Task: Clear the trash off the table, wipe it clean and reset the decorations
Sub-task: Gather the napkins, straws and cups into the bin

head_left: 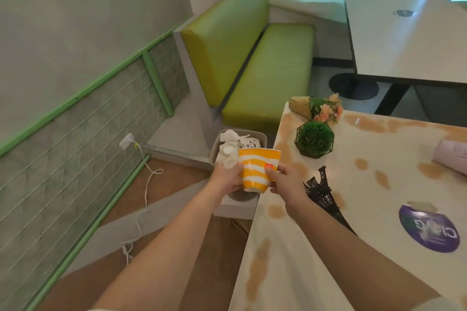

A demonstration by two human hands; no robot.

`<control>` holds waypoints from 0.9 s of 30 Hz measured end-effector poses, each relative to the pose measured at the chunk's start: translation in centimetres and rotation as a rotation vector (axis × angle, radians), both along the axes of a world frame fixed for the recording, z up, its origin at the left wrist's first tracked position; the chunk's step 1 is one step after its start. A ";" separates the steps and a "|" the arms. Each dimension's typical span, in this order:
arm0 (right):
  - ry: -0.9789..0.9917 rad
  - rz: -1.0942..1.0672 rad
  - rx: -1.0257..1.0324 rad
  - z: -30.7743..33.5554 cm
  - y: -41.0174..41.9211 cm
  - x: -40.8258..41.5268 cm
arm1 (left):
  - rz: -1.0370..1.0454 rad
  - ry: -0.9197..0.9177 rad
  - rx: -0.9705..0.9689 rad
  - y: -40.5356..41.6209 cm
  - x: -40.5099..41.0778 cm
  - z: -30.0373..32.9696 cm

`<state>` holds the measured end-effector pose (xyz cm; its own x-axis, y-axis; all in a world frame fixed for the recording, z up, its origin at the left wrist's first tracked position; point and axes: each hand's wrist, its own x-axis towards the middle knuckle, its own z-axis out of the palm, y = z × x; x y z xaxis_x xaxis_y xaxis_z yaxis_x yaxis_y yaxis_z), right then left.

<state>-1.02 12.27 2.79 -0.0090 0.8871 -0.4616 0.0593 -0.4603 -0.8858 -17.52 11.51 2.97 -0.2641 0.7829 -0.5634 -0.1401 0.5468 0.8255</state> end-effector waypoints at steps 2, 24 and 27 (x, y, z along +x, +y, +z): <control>-0.017 -0.029 -0.003 -0.4 1.5 -0.6 | 0.008 0.061 0.000 1.4 -1.2 -0.7; -0.806 0.091 0.415 -2.9 15.0 -7.2 | -0.139 0.397 0.046 10.8 -9.7 -5.4; -0.947 0.153 0.537 -3.9 17.2 -8.9 | -0.139 0.394 0.061 12.5 -11.4 -6.0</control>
